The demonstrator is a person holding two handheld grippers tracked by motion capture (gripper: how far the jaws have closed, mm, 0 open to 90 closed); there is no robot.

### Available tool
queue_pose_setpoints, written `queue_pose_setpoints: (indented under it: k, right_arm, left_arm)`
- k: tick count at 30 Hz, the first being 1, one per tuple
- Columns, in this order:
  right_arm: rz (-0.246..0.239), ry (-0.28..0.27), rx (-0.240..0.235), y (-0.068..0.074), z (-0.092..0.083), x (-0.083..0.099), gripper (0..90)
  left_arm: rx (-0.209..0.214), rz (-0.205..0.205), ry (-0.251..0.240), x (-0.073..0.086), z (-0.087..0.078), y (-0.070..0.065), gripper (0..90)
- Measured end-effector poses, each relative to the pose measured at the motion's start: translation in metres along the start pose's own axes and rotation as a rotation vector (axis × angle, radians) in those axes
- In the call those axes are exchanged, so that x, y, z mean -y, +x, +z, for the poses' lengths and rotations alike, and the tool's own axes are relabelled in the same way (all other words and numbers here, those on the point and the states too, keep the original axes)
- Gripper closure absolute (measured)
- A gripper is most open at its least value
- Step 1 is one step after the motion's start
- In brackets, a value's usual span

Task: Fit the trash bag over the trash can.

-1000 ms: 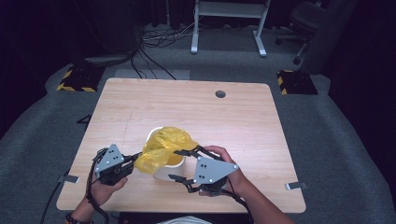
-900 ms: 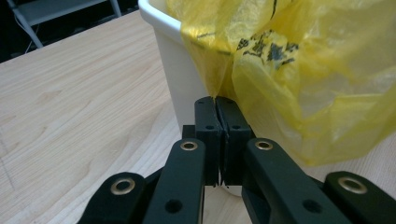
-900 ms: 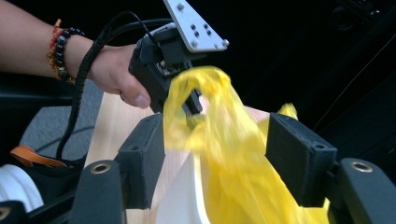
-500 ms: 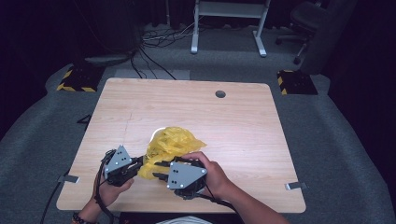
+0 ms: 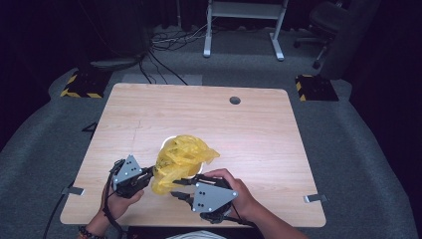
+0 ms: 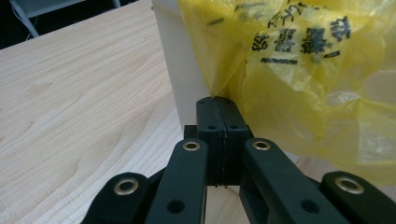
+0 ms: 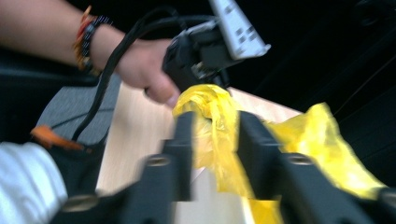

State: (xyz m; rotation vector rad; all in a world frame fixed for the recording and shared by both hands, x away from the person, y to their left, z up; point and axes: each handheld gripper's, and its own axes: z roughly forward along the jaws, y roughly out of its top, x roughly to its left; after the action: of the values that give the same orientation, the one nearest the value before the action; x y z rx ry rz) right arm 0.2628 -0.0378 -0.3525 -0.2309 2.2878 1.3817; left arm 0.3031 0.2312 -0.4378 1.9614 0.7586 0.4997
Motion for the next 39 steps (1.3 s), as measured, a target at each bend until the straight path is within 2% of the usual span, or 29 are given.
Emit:
queue_pose_setpoints:
  k: [2,4,5,8,10,11,13,15,17,20,23,25,26,28,31,33,35,36,39]
  right_arm:
    - [-0.005,0.010,0.015,-0.001,0.001,-0.002,43.6]
    - [-0.032,0.028,0.000,0.000,0.003,-0.005,35.4]
    - [-0.036,0.037,0.010,0.001,0.005,-0.006,31.6]
    - [-0.083,0.078,0.031,0.001,0.012,-0.010,28.1]
    - [-0.083,0.099,0.047,-0.001,0.018,-0.009,27.3]
    - [-0.076,0.110,0.025,-0.002,0.020,-0.008,27.7]
    - [-0.069,0.143,0.026,-0.005,0.028,-0.005,33.7]
    - [-0.072,0.158,-0.002,-0.007,0.032,-0.001,60.9]
    - [-0.059,0.150,0.007,-0.007,0.030,0.003,76.6]
    - [-0.049,0.124,0.003,-0.003,0.016,0.008,88.4]
    - [-0.029,0.139,-0.015,0.002,0.003,0.013,89.6]
    - [-0.014,0.134,-0.025,0.003,0.001,0.016,89.7]
    - [0.004,0.144,-0.028,0.006,-0.002,0.021,90.0]
    - [0.021,0.144,-0.032,0.009,-0.004,0.031,90.0]
    - [0.094,0.140,-0.039,0.013,-0.005,0.048,90.0]
    - [0.130,0.148,-0.053,0.018,-0.003,0.061,90.0]
    - [0.156,0.161,-0.042,0.019,0.001,0.073,90.0]
    - [0.188,0.161,-0.034,0.017,0.003,0.081,90.0]
    - [0.208,0.167,-0.015,0.012,0.003,0.093,90.0]
  left_arm:
    - [0.000,0.002,-0.003,0.001,0.000,0.000,89.6]
    - [-0.002,0.006,-0.002,0.001,0.000,-0.001,89.6]
    - [-0.004,0.008,-0.002,0.001,0.000,-0.002,89.6]
    - [0.004,0.004,-0.002,0.002,0.000,-0.002,89.6]
    - [0.006,0.004,-0.004,0.003,0.000,-0.002,89.6]
    - [0.002,0.009,-0.003,0.002,0.000,-0.001,89.6]
    - [0.003,0.011,-0.001,0.003,0.000,-0.001,89.7]
    - [0.004,0.014,0.001,0.003,0.001,-0.001,89.6]
    - [0.003,0.011,0.001,0.003,0.001,0.001,89.6]
    - [0.006,-0.004,0.000,0.004,0.002,0.004,89.7]
    - [0.015,-0.022,0.003,0.005,0.003,0.007,89.7]
    - [0.013,-0.023,0.004,0.005,0.004,0.007,89.6]
    - [0.007,-0.009,0.010,0.005,0.003,0.008,89.7]
    - [0.006,-0.007,0.012,0.005,0.004,0.007,89.8]
    - [0.006,0.011,0.031,0.007,0.007,0.008,90.0]
    - [0.015,0.005,0.036,0.008,0.010,0.011,90.0]
    - [0.021,-0.003,0.044,0.009,0.012,0.013,90.0]
    - [0.024,-0.002,0.048,0.009,0.014,0.014,90.0]
    - [0.027,0.000,0.060,0.010,0.019,0.016,90.0]
